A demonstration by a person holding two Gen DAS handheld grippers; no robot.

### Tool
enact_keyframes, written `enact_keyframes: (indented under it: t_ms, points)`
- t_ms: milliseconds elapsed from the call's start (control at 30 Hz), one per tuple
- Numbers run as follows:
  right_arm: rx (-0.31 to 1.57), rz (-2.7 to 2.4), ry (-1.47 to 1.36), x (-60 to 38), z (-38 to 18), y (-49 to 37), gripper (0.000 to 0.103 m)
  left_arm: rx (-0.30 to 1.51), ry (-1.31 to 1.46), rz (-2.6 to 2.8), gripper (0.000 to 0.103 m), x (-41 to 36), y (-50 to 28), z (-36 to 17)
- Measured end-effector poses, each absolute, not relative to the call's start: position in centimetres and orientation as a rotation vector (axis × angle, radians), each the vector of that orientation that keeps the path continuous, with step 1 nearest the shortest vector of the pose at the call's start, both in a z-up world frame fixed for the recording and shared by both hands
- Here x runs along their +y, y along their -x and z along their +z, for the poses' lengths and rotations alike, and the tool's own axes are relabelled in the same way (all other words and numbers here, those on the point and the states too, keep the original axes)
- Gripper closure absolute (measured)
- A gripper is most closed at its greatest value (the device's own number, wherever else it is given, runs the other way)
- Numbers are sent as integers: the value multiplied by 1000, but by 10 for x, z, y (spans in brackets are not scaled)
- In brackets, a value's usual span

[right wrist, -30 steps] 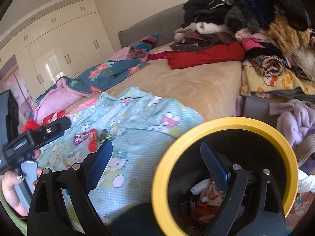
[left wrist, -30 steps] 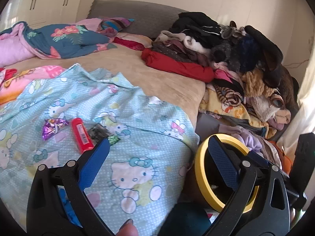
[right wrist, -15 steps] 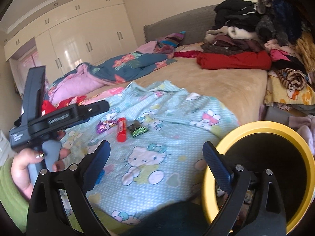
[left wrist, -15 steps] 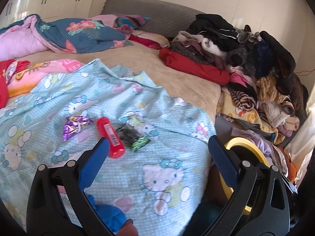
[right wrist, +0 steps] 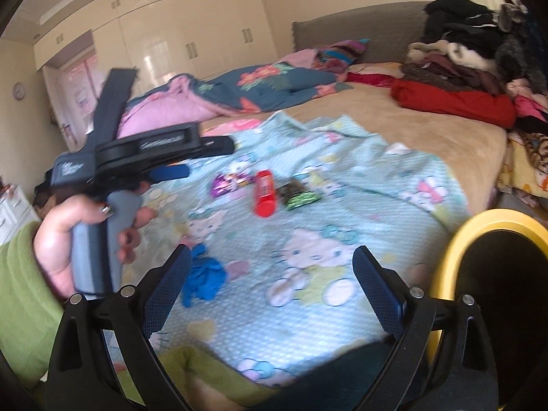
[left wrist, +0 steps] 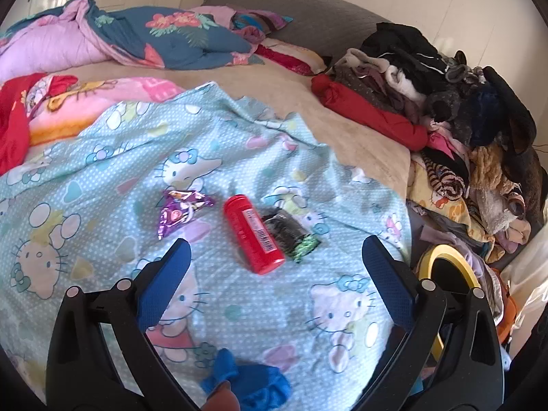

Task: Collect trash
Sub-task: 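Move both empty tools back over the remaining trash on the bed, then grasp the red tube with the left tool while the right tool grasps the blue glove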

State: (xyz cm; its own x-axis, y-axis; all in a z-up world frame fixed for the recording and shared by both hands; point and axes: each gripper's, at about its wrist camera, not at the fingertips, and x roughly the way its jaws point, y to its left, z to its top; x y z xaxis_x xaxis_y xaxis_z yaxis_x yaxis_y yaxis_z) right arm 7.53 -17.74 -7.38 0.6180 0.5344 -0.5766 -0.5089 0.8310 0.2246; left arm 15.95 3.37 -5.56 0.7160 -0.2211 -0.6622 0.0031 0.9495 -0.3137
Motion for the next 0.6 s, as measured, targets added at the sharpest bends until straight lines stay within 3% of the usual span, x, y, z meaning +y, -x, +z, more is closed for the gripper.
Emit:
enact_keyframes:
  t_ms: [133,233,333,533,600]
  points:
    - [712,680,1,-150,-86,-75,12,787,318,-119,23,46,-164,-64]
    - [751,712,60,-129,-96,-77,22,818,344,-115,35,56,-168,-75]
    - [800,716,93,-116,-108,-82,33,844,359,-120,40,59,-171,-84]
    - [898,769,65,-102,-126,-99,51,886,400,-146,41,60,-181,-99]
    - [938,784,58,-98,-133,-103,65,902,419,-161,42,58,-186,-104]
